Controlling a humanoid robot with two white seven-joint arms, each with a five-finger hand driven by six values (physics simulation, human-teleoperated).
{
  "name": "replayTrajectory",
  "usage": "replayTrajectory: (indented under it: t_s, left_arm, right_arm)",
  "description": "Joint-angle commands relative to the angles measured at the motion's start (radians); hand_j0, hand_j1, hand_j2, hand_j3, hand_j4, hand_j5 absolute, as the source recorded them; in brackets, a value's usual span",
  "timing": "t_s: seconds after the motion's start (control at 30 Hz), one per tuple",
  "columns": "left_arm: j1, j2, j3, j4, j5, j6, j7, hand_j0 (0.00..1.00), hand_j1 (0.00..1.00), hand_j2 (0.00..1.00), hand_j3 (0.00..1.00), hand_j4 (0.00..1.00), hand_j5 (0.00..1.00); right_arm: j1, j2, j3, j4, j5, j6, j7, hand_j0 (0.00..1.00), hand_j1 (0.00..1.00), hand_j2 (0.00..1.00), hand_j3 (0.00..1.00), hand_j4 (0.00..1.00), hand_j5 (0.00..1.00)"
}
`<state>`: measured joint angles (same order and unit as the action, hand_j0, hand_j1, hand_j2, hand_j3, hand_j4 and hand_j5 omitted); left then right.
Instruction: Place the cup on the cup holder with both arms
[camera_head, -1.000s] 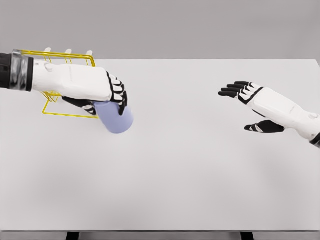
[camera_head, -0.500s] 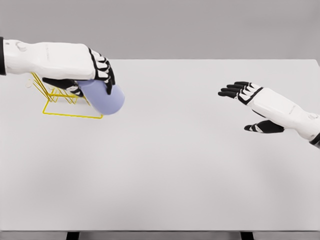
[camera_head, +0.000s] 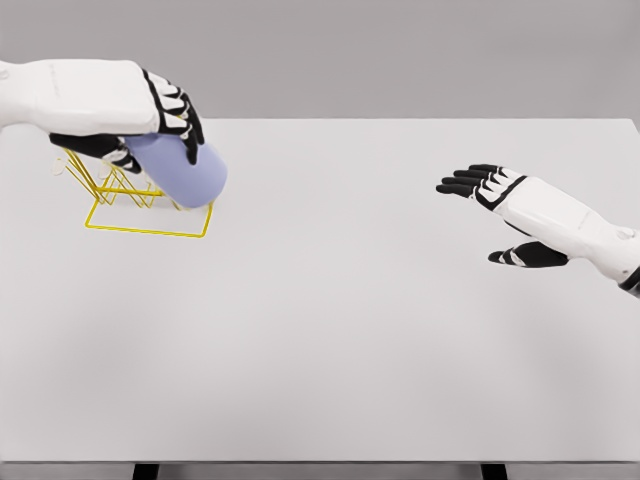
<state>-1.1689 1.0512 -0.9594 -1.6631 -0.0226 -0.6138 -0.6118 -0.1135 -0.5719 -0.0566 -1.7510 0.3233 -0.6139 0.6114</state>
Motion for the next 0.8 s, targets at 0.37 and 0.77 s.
replayTrajectory:
  t_s: [0.37,0.77]
  left_arm:
    - [0.011,0.006,0.013,0.072,-0.013,0.003,0.001,0.48,0.48,0.48,0.48,0.48,0.48]
    - [0.015,0.007,0.011,0.155,-0.020,0.003,0.001,0.48,0.48,0.48,0.48,0.48,0.48]
  right_arm:
    - [0.000,0.000,0.000,-0.001,-0.007,0.003,-0.001,1.00,1.00,1.00,1.00,1.00,1.00]
    - [0.000,0.000,0.000,-0.002,-0.007,0.003,-0.001,1.00,1.00,1.00,1.00,1.00,1.00]
